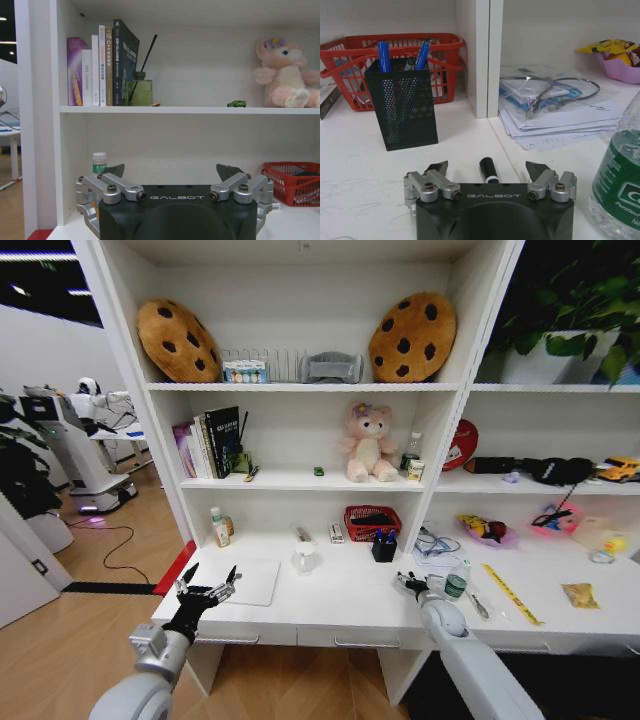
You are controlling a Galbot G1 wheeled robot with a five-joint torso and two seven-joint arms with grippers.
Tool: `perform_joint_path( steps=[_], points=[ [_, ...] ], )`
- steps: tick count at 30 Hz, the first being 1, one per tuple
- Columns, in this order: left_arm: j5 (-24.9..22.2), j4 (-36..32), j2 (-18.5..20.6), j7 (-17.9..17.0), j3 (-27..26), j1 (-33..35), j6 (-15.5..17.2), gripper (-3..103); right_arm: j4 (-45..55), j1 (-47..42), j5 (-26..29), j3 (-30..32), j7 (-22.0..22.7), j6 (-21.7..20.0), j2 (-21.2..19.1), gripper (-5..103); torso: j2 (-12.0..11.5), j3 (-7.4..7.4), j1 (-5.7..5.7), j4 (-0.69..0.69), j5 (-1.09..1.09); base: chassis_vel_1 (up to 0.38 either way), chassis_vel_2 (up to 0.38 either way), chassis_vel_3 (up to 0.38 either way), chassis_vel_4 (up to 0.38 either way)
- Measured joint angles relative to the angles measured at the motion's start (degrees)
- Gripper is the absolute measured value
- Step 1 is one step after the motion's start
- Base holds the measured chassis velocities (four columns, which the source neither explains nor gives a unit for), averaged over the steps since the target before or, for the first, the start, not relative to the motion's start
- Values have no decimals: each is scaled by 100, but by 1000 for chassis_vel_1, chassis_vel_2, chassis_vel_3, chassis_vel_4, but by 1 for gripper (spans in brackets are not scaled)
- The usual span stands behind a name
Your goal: Organize the objects on the table.
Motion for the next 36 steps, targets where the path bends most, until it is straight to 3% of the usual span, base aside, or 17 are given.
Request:
perform_joint_path(
  steps=[4,5,8,24,29,31,36],
  points=[
    [0,0,0,0,0,0,0,100,-89,91,-9,4,-114,-16,-2,82,0,0,0,1,0,0,0,0,0],
    [0,0,0,0,0,0,0,100,-115,119,-14,1,-141,-22,-7,74,0,0,0,0,0,0,0,0,0],
    [0,0,0,0,0,0,0,100,-133,143,-11,-12,-150,-27,2,70,0,0,0,0,0,0,0,0,0],
    [0,0,0,0,0,0,0,100,-180,96,8,72,-135,-27,28,66,0,0,0,0,0,0,0,0,0],
    [0,0,0,0,0,0,0,100,-214,112,66,82,-133,-33,29,58,0,0,0,0,0,0,0,0,0],
    [0,0,0,0,0,0,0,100,-214,141,276,82,-64,-119,54,49,0,0,0,0,0,0,0,0,0],
    [0,0,0,0,0,0,0,100,-247,248,324,65,-18,-153,67,52,0,0,0,0,0,0,0,0,0]
  ],
)
